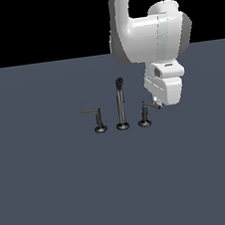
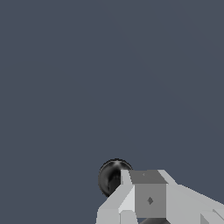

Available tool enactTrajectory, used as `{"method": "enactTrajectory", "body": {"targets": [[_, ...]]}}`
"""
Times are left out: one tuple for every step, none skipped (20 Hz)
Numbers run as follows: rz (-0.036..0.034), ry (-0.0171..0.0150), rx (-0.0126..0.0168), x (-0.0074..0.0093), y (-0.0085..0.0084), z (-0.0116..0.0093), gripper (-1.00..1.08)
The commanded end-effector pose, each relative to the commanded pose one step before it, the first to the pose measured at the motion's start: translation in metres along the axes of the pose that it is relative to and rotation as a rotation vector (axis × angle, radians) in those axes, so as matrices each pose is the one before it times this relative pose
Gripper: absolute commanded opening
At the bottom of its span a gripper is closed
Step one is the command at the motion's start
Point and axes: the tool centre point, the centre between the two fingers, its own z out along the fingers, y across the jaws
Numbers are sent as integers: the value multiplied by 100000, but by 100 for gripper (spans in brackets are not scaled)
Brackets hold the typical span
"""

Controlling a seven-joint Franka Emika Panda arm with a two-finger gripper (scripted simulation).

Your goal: Turn on the faucet by rotating a designated handle.

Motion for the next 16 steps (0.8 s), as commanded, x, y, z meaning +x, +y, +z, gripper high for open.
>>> {"method": "enactTrajectory", "body": {"targets": [[550, -401, -1516, -61, 1502, -24, -100], [47, 3, -51, -48, 329, -8, -100], [66, 4, -72, -38, 332, 4, -100], [66, 4, -72, -38, 334, 3, -100], [0, 0, 0, 0, 0, 0, -100], [-165, 234, 873, 91, -686, -4, -100], [14, -16, -66, -327, 212, -3, -100], [14, -16, -66, -329, 213, -3, -100], [14, -16, -66, -332, 214, -3, -100], [14, -17, -66, -334, 215, -4, -100], [14, -17, -66, -336, 217, -4, -100], [14, -17, -66, -338, 218, -4, -100], [19, -24, -93, -337, 217, 11, -100], [14, -17, -66, -343, 220, -5, -100], [14, -17, -66, -345, 221, -5, -100], [14, -17, -65, -348, 222, -6, -100]]}}
